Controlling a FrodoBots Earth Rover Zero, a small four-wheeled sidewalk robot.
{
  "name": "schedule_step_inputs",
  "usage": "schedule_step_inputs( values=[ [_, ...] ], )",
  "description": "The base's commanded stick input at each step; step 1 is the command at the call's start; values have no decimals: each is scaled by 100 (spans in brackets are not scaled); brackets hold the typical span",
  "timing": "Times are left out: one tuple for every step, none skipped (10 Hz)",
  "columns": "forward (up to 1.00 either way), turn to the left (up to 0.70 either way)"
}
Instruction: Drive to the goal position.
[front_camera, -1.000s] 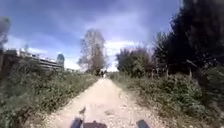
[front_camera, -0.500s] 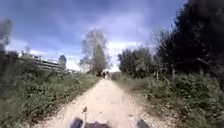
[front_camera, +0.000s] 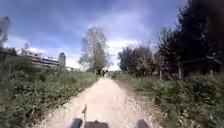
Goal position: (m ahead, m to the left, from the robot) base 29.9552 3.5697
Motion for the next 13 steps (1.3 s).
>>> schedule_step_inputs(
  values=[
    [70,0],
    [70,0],
    [70,0],
    [70,0],
    [70,0],
    [70,0],
    [70,0],
    [70,0],
    [70,0],
    [70,0],
    [70,0],
    [70,0],
    [70,0]
  ],
)
